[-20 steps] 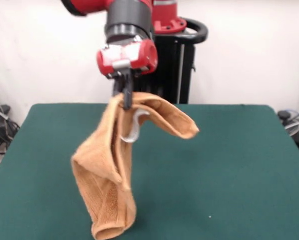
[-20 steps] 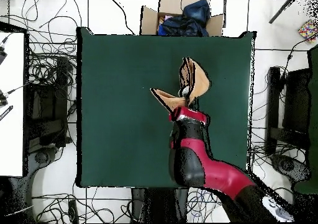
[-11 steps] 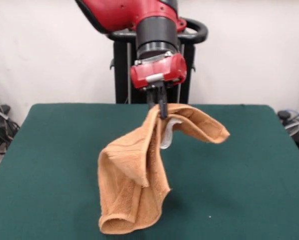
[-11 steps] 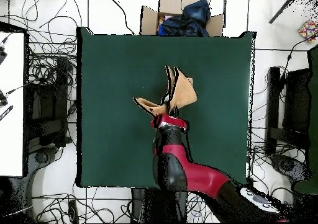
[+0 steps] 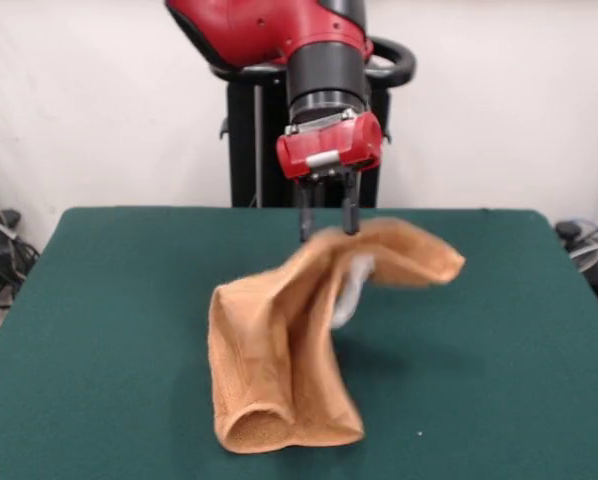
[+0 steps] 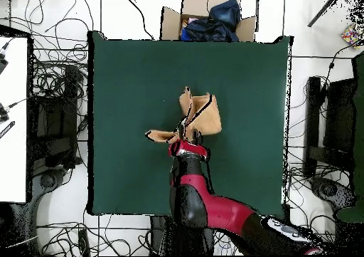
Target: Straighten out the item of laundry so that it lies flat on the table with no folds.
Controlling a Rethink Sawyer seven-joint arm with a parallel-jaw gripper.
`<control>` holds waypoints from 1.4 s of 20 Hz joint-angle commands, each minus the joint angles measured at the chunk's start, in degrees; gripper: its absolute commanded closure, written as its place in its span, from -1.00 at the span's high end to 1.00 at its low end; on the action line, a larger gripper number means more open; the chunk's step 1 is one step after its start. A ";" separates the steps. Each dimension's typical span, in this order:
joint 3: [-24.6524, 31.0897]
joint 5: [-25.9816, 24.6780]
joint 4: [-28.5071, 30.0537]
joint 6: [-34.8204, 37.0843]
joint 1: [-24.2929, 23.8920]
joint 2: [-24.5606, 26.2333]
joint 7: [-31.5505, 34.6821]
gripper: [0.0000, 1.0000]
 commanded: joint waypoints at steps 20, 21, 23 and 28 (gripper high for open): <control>-11.00 22.60 -0.64 36.05 14.15 -25.93 2.57 1.00; -14.07 25.34 -2.07 40.66 16.43 -25.50 -0.03 1.00; -16.76 26.14 -5.71 40.58 18.41 -21.44 -2.04 1.00; -19.86 24.45 -10.97 39.97 20.45 -15.44 -0.17 1.00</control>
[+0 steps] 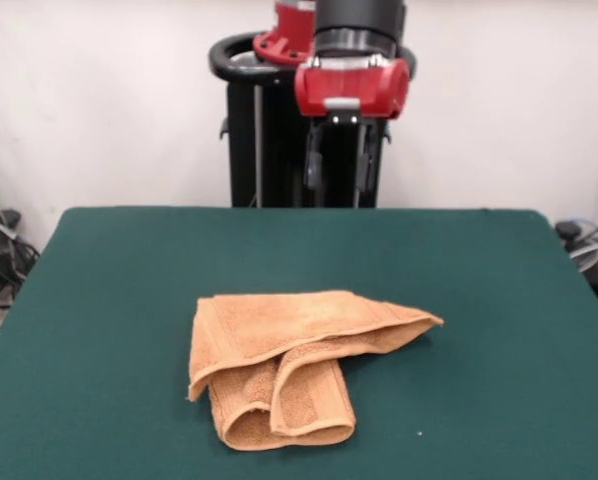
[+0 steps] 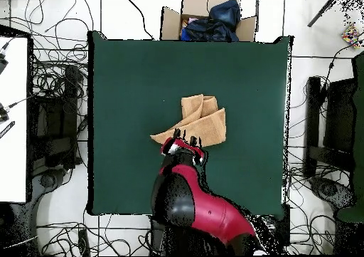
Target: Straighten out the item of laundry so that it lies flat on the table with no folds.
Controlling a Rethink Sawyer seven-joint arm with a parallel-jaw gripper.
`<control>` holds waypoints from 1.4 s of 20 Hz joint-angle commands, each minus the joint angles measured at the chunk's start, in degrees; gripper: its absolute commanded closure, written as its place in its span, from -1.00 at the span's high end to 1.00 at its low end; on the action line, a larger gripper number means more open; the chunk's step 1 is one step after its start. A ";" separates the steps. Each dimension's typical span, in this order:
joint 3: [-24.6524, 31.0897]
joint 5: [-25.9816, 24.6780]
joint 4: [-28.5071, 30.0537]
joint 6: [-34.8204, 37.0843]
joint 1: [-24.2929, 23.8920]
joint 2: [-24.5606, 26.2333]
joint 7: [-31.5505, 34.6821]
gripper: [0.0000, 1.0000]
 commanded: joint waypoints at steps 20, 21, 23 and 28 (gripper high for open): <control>-32.23 20.19 -29.57 26.62 25.51 26.06 12.53 1.00; -31.54 20.33 -29.31 25.46 24.89 27.16 12.83 1.00; -27.27 19.10 -28.87 20.58 21.22 29.27 12.51 1.00; -19.05 15.65 -27.84 12.27 13.95 34.35 13.61 1.00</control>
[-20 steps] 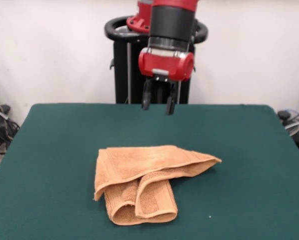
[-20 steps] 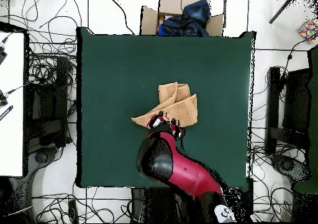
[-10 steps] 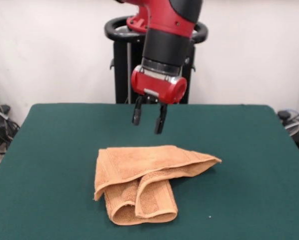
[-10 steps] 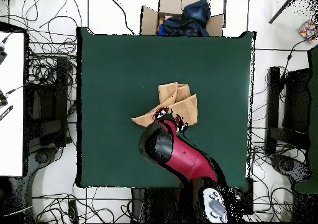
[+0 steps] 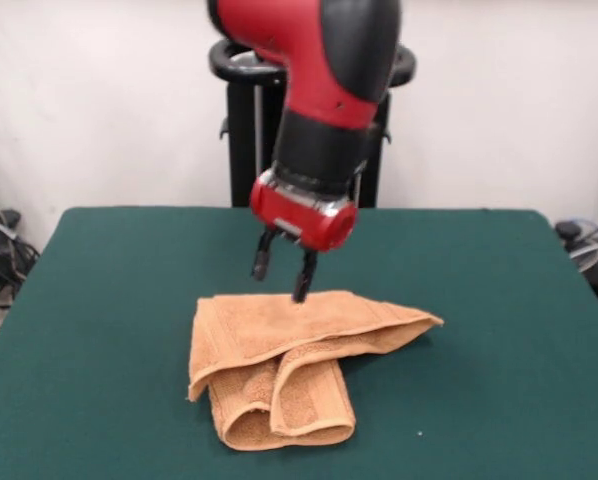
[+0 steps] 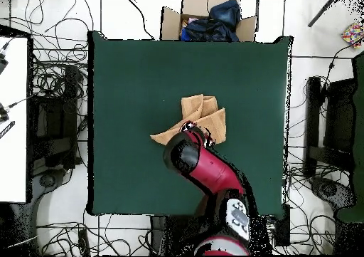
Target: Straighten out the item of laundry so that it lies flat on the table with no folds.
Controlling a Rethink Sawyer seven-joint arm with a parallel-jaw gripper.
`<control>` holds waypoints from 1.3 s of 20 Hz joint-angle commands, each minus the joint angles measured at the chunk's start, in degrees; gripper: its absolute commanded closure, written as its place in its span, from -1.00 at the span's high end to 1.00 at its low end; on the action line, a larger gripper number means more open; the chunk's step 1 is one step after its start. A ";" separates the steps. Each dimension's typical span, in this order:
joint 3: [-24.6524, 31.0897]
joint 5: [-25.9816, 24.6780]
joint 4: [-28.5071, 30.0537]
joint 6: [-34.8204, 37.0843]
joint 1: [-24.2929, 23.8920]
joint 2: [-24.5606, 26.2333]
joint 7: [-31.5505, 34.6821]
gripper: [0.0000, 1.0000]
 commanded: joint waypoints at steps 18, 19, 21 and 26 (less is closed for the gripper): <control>15.45 1.06 4.18 -2.91 -11.48 10.76 15.80 1.00; 13.77 2.15 4.27 -0.70 -9.80 9.21 15.26 1.00; 10.71 4.02 3.59 4.23 -6.46 6.08 14.52 1.00; 12.22 3.55 3.17 1.59 -7.14 0.13 14.64 1.00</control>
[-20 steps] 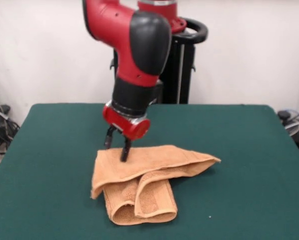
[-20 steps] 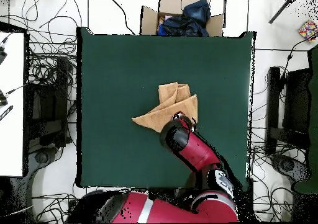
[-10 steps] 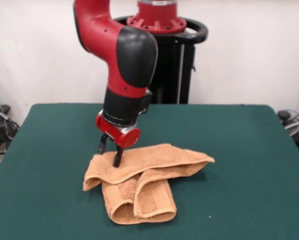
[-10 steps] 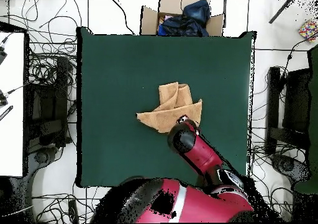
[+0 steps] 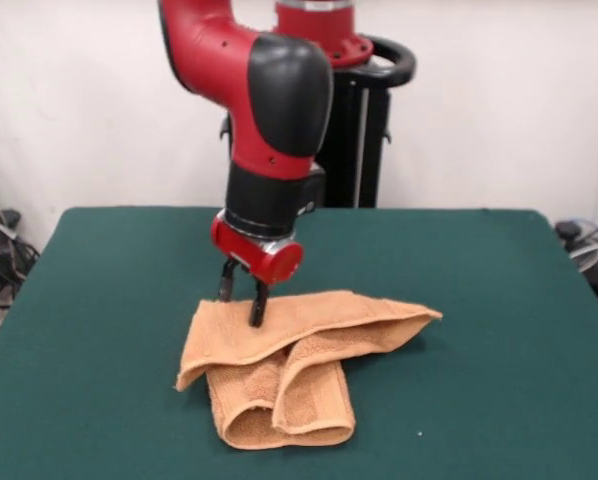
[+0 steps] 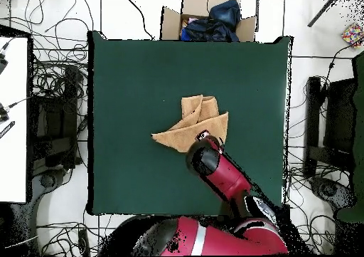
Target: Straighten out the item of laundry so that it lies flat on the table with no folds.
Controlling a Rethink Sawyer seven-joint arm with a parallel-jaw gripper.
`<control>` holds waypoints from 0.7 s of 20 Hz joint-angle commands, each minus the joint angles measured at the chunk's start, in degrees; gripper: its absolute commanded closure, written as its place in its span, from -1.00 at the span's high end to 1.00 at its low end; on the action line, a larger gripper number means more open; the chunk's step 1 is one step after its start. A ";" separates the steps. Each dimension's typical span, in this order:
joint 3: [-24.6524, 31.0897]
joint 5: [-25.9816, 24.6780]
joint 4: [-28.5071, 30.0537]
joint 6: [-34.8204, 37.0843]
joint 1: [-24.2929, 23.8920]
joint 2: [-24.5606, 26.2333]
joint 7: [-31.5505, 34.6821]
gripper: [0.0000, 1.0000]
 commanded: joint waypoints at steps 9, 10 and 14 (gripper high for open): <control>2.49 5.03 -5.19 5.21 6.94 -0.58 13.09 1.00; 3.13 4.56 -5.42 4.05 6.34 -0.38 13.09 1.00; 5.14 3.58 -5.67 1.30 4.81 1.69 13.93 1.00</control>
